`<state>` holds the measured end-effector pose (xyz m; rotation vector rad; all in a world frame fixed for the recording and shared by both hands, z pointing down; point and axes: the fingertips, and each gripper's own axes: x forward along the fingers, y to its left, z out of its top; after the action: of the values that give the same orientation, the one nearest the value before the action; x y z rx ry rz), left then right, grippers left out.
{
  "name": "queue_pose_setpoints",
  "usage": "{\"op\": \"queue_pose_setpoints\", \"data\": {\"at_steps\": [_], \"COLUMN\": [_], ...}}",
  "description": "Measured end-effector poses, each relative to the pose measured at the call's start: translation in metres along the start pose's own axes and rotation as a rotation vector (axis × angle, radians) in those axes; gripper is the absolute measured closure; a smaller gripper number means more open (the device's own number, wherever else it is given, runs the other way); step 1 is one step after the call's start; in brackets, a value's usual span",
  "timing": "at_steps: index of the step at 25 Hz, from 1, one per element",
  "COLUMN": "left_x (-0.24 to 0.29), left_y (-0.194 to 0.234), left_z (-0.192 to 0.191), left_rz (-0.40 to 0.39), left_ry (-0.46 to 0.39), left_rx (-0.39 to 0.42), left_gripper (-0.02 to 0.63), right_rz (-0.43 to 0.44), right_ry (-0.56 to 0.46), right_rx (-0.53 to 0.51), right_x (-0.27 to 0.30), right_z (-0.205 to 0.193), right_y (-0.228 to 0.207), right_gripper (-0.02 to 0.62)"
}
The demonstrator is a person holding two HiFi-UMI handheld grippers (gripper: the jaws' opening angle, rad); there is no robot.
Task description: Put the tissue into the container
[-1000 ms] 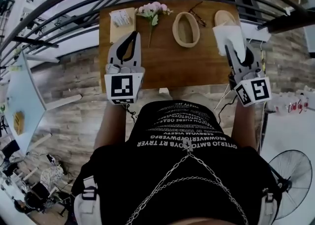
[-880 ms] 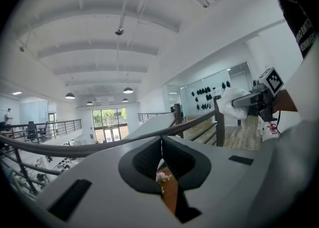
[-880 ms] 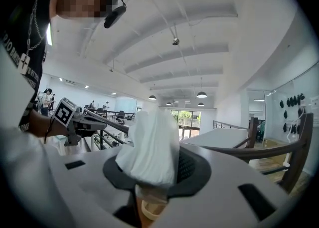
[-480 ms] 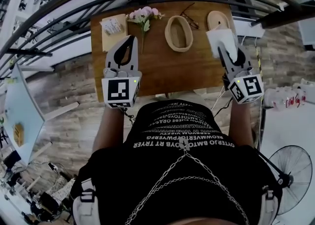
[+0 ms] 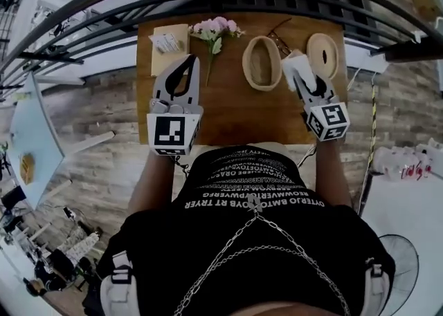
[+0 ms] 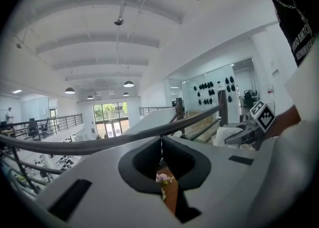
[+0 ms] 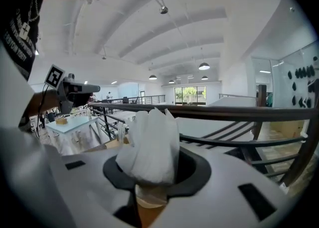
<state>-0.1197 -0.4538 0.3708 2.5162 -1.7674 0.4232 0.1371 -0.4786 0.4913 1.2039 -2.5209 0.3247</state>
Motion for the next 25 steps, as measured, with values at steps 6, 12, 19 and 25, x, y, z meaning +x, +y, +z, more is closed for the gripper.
{"op": "queue_pose_setpoints", "data": {"at_steps": [6, 12, 19, 25], "left_x": [0.021, 0.037, 0.034, 0.021], "left_y": [0.010, 0.009, 0.009, 0.009], "left_z": [-0.019, -0.033, -0.048, -0.057], "left_rz": [0.041, 0.054, 0.098, 0.115], "left_ry": [0.062, 0.106, 0.156, 0.180], "left_rx": [-0.035, -0.053, -0.070, -0.081], "left_gripper": [0.577, 0.577, 0.577, 0.577], "right_rz": [0.092, 0.149, 0.228, 0.221], "right_ry": [0.113, 0.193, 0.342, 0.578], "right_rx": [0.024, 0.042, 0.037, -0.127], "right_x": [0.064, 0.111, 0.144, 0.164], "right_z": [-0.055, -0.096, -0.150, -0.201], "right_y": [-0.005, -0.010, 0.001, 0.020], "right_gripper": [0.472, 0.472, 0.472, 0.444]}}
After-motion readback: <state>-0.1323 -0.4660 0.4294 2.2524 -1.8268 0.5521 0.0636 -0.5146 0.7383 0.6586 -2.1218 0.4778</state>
